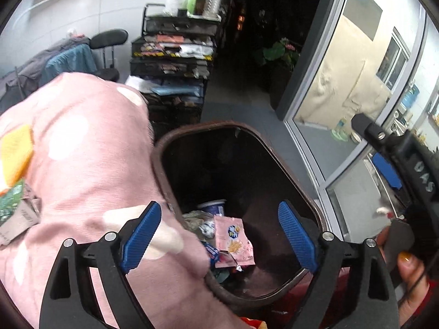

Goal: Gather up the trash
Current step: 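Move both tools back over the bed toward the tissue and yellow net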

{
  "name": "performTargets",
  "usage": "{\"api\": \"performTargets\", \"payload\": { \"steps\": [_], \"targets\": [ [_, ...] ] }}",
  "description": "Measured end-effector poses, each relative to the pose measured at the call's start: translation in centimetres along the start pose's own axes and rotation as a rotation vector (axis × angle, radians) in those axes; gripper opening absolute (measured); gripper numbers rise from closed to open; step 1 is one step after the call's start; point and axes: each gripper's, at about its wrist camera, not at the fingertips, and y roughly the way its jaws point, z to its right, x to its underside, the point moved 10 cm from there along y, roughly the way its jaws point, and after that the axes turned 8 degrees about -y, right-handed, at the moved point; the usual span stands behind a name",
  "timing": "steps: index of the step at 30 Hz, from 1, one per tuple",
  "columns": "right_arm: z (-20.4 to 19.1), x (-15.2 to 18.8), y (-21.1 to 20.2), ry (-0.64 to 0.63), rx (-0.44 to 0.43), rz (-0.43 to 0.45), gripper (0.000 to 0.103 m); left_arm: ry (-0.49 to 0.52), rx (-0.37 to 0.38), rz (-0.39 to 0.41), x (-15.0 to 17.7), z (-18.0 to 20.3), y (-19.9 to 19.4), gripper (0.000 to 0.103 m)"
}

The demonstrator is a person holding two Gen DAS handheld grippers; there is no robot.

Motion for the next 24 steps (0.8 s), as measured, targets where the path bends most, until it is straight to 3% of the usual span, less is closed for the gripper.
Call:
{"api": "performTargets", "payload": {
  "steps": [5, 12, 24],
  "targets": [
    [-0.6, 0.1, 0.1, -0.013, -0.018, -0.001, 0.097, -0.030, 0.020, 0.062, -0.5, -1.2, -3.0, 0.087],
    [-2.5, 0.7, 0.6, -0.048, -0.068, -0.032, 0.097, -0.053, -0.009, 0.127, -0.4, -4.0, -6.1, 0.087],
    [-11.4, 2.3, 0.5, -0.219, -0.251, -0.075, 0.097, -0.162, -0.113, 0.205, 0.4, -11.3, -10.1, 0.087]
  ]
}}
